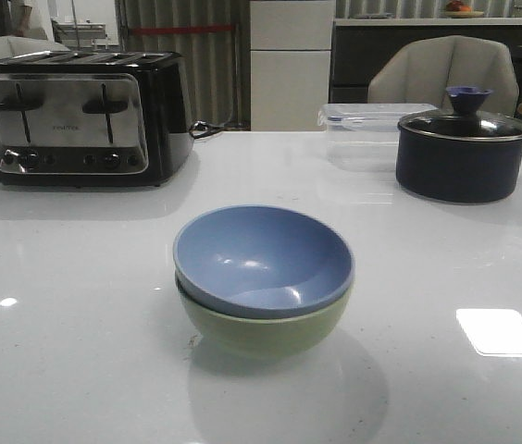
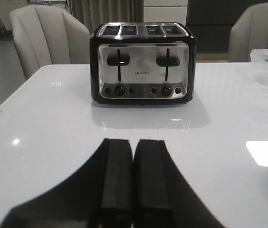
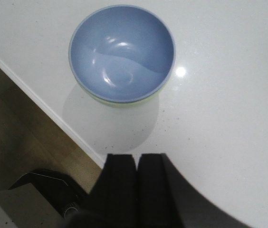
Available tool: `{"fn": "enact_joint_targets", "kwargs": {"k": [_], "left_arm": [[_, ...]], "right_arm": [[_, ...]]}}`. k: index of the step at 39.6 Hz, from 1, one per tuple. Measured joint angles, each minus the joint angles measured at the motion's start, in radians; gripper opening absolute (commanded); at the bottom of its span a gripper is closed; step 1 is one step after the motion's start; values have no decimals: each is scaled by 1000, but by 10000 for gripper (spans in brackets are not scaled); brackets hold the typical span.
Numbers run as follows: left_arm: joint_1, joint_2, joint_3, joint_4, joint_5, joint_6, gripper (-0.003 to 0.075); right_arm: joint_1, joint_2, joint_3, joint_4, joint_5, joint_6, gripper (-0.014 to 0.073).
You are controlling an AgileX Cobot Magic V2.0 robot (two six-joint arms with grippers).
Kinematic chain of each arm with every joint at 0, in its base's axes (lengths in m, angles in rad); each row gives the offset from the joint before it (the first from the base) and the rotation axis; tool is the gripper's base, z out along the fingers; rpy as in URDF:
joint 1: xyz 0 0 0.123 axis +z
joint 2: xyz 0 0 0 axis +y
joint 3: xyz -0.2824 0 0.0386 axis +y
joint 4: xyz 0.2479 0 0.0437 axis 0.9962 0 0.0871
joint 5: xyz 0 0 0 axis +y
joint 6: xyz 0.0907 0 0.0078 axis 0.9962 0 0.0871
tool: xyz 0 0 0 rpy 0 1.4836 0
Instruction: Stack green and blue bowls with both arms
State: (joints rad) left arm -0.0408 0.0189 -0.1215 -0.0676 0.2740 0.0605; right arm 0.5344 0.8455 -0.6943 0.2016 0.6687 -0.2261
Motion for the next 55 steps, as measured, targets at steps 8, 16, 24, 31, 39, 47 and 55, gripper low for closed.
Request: {"fn": "enact_joint_targets", "kwargs": {"k": [8,16,24,31,39,47,55], "left_arm": [[4,-23,96,94,-77,-113,93],[4,-23,125,102,-191,-122,93],[-12,-23,125,102,-225,-103,93],[-12,-23,125,102,-225,-96,93],[-12,-23,125,102,-225,-94,93],[-12,-23,125,102,-225,-93,93],[-12,-23,125,102,-225,-93,93]], "right_arm": [[0,0,0,0,0,0,57],[0,0,0,0,0,0,57],[0,0,0,0,2,0,57],[0,0,0,0,2,0,57],[0,0,0,0,2,0,57],[0,0,0,0,3,0,57],[0,0,0,0,3,0,57]]}}
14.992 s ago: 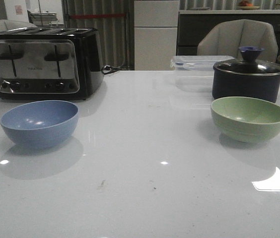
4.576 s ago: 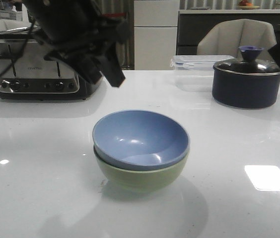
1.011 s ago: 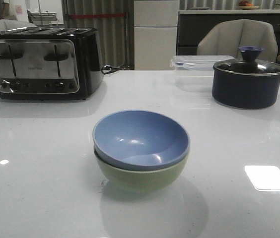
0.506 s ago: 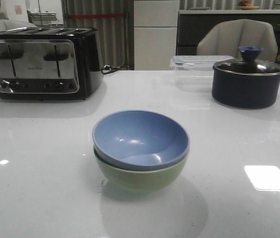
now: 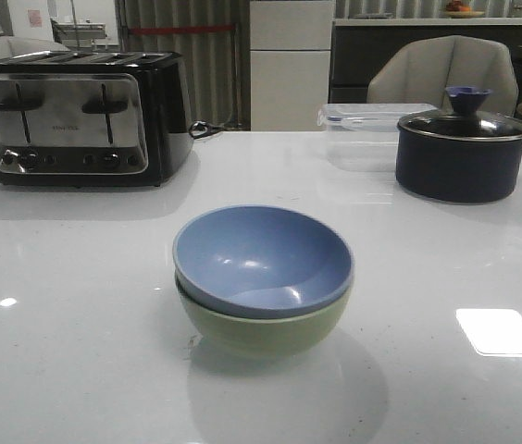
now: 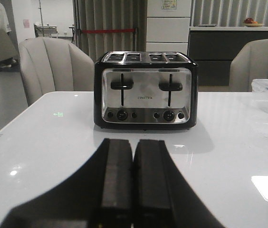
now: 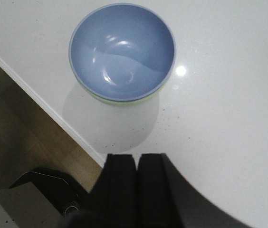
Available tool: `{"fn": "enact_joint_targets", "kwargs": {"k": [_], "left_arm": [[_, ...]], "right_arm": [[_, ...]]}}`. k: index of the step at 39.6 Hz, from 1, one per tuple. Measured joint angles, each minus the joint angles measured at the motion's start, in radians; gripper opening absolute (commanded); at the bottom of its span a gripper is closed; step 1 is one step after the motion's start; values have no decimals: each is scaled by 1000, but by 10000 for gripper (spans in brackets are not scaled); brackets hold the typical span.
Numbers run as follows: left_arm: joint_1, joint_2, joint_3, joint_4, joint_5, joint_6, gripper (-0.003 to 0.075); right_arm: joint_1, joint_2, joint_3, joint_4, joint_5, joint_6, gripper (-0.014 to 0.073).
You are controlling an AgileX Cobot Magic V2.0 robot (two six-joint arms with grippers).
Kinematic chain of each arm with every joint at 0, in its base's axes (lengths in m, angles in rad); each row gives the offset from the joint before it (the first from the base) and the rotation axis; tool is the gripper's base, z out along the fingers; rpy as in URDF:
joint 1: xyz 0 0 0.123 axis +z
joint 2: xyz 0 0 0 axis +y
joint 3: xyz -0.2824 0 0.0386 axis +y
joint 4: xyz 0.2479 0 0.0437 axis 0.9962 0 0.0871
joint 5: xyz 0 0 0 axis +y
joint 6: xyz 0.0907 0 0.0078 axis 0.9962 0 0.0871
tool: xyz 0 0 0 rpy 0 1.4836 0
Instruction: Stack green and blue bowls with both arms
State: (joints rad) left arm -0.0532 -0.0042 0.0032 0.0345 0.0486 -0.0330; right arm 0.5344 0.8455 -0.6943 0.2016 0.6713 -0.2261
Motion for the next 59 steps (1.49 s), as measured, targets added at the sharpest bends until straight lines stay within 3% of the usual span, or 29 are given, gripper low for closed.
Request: {"fn": "enact_joint_targets", "kwargs": {"k": [20,28,41,50,59], "left_arm": [[0,0,0,0,0,0,93],[0,0,0,0,0,0,93],[0,0,0,0,0,0,93],[0,0,0,0,0,0,93],[0,0,0,0,-1,0,93]], "right_arm": [[-15,-26,14,0,2,0,57],[-198,-220,131,-1,-84,0,57],[-512,-669,471,-2,-342,0,57],[-537,-839,656,-2,-453,0,57],[-534,-855,723,-2,-528,0,57]]}}
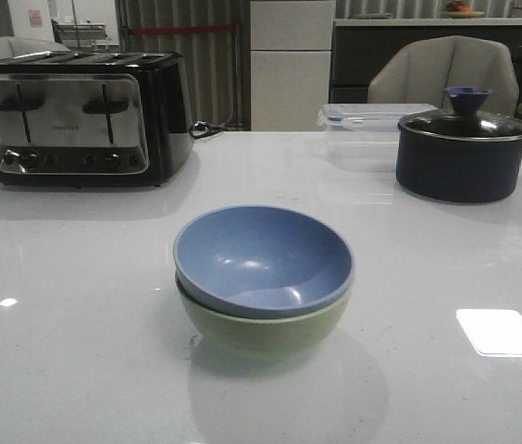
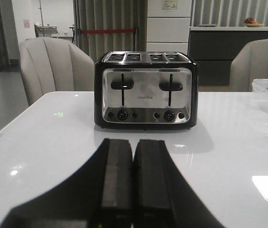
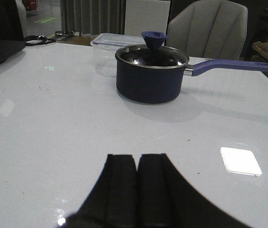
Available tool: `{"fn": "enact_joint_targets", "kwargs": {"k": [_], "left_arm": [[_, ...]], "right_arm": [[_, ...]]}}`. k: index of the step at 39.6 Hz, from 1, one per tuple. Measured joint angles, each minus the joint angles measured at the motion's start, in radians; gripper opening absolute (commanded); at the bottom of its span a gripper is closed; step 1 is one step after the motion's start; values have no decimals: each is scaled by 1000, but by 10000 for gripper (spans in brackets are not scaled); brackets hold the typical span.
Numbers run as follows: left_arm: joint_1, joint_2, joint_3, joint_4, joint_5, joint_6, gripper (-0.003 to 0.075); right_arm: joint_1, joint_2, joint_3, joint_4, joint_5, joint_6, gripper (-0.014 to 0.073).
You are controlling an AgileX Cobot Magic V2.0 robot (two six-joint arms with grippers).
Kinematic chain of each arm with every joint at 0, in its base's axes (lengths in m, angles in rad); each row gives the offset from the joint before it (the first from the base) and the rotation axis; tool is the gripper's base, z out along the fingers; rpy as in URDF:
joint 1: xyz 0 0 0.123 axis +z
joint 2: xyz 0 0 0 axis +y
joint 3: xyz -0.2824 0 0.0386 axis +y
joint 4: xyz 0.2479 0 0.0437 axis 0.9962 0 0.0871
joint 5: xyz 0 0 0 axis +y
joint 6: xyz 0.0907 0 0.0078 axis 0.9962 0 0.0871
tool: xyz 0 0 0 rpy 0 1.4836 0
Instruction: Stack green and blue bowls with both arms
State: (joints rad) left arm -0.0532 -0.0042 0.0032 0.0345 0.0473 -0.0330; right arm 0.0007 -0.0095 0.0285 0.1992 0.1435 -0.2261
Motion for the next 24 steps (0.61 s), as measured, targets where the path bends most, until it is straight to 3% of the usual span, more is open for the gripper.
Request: {"fn": "enact_joint_targets", "kwargs": {"k": [16,24], "left_arm": [[0,0,0,0,0,0,93],[0,0,0,0,0,0,93]], "right_arm": [[2,-2,0,2,-23,9,57],[2,-2,0,-111,-81,196,57]]}}
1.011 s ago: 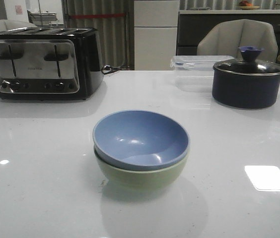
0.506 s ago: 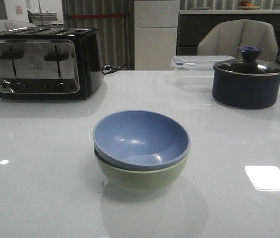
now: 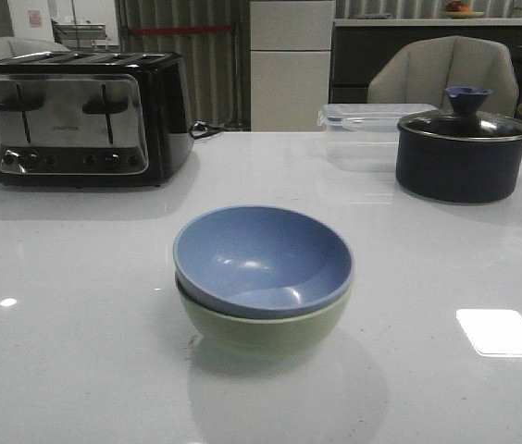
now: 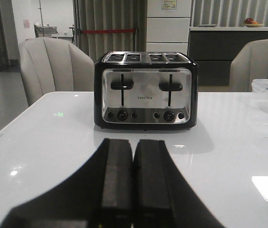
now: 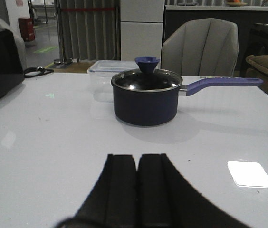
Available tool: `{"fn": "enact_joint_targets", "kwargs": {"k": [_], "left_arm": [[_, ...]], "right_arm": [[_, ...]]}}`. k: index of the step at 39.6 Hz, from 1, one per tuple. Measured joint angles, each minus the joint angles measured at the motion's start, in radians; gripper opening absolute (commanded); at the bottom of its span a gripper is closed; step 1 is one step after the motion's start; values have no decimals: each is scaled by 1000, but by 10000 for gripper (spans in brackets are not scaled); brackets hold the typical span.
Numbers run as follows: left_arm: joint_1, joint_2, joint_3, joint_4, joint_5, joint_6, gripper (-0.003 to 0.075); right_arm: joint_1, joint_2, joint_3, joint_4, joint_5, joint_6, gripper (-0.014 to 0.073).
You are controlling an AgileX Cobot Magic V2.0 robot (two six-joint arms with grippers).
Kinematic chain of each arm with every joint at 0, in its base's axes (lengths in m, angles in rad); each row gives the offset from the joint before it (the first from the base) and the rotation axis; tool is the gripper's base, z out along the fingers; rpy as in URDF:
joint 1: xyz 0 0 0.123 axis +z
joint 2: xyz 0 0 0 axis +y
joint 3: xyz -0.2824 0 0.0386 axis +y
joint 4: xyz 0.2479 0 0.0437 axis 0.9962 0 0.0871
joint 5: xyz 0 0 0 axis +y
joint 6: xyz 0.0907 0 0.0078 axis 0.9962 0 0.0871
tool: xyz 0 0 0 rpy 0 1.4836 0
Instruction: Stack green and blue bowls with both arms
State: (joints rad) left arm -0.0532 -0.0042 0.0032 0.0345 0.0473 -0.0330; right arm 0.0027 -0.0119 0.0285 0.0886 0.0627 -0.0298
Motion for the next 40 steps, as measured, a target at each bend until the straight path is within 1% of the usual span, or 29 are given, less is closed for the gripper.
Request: {"fn": "enact_joint_targets", "kwargs": {"k": [2,7,40], "left_arm": [[0,0,0,0,0,0,93],[0,0,0,0,0,0,93],[0,0,0,0,0,0,93]], "right_arm": [[0,0,0,-14,-8,30,57],[0,0,0,-32,-14,46,57],[0,0,0,-47,-17,50,57]]}}
